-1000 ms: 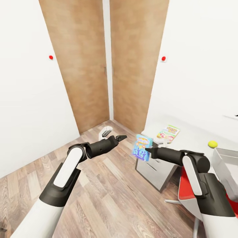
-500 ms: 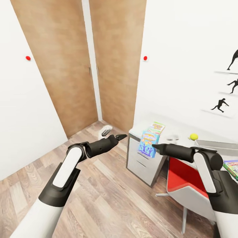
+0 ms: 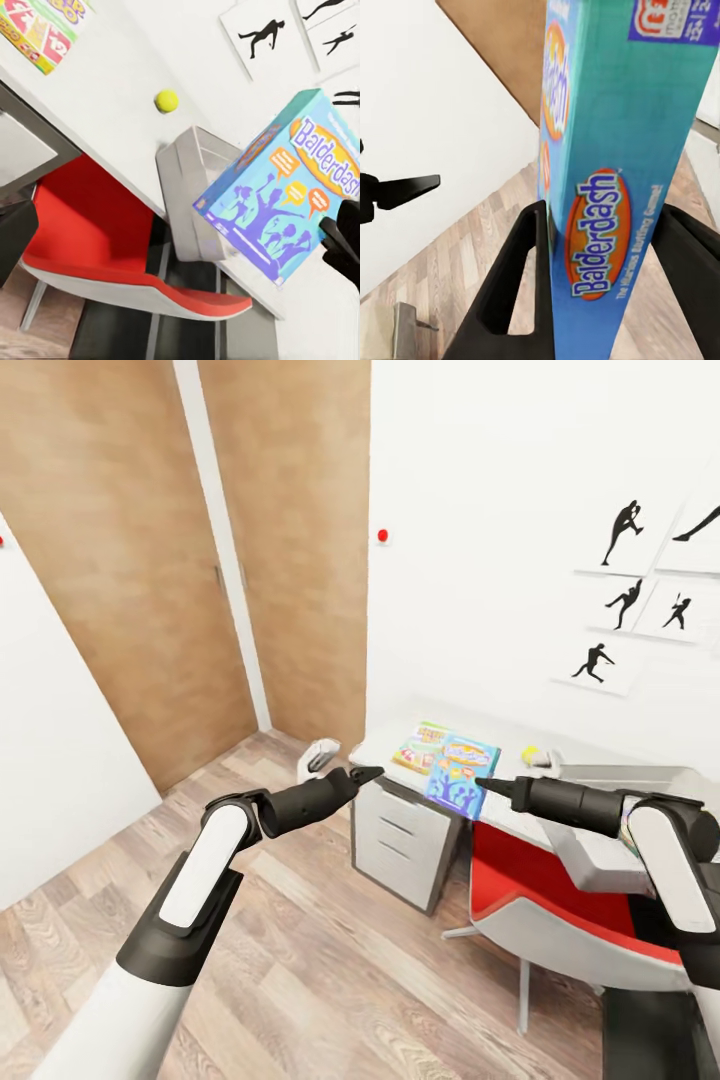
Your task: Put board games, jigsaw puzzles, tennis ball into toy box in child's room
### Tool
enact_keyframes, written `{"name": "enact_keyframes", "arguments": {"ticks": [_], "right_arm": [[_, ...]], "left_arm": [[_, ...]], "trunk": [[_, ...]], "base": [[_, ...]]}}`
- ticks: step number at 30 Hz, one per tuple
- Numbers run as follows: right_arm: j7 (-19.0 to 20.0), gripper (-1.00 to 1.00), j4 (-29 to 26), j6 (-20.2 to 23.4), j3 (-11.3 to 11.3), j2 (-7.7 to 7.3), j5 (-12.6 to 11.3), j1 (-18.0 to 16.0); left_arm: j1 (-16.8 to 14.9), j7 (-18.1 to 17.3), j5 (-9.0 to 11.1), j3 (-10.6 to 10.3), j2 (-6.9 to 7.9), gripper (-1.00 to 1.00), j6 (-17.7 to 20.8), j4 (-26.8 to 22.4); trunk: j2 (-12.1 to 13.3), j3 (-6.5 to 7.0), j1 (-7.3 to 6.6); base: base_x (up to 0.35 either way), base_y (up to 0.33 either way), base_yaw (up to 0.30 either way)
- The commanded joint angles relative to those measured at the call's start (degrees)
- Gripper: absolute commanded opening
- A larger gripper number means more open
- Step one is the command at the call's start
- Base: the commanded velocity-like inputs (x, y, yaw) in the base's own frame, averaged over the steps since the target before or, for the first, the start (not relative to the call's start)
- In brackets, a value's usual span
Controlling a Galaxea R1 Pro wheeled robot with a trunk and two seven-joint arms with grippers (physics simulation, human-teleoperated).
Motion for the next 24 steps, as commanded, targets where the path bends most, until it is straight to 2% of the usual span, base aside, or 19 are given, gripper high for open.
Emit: {"name": "enact_keyframes", "arguments": {"ticks": [1, 2, 4, 8, 11, 24], "right_arm": [[0.56, -1.0, 0.0, 0.23, -0.05, -0.02, 0.37, -0.08], [0.55, -1.0, 0.0, 0.23, 0.15, -1.54, -4.63, -0.72], [0.53, -1.0, 0.0, 0.23, 0.31, -3.16, -9.39, -1.14], [0.5, -1.0, -0.04, 0.23, 0.73, -6.63, -17.3, -1.75], [0.51, -1.0, -0.08, 0.23, 0.84, -7.56, -19.31, -1.91], [0.49, -1.0, -0.09, 0.23, 0.89, -8.0, -20.26, -1.9]], "left_arm": [[-0.05, 0.58, 0.61, 0.02, -0.01, 1.0, 0.08, -0.06], [-0.03, 0.59, 0.61, -0.01, -0.01, 1.0, 0.05, -0.06], [-0.02, 0.58, 0.61, -0.06, -0.04, 1.0, 0.02, -0.04], [-0.04, 0.67, 0.61, -0.12, -0.15, 1.0, -0.07, 0.01], [-0.07, 0.77, 0.6, -0.14, -0.2, 1.0, -0.06, 0.02], [-0.09, 0.82, 0.61, -0.14, -0.59, 1.0, -0.02, -0.01]], "trunk": [[-0.12, -0.12, 0.03], [-0.12, -0.12, 0.03], [-0.12, -0.12, 0.03], [-0.12, -0.12, 0.03], [-0.12, -0.12, 0.03], [-0.12, -0.12, 0.03]], "base": [[0.0, 0.0, -0.285], [0.0, 0.0, -0.285], [0.0, 0.0, -0.285], [0.0, 0.0, -0.276], [0.0, 0.0, -0.242], [0.0, 0.0, -0.268]]}}
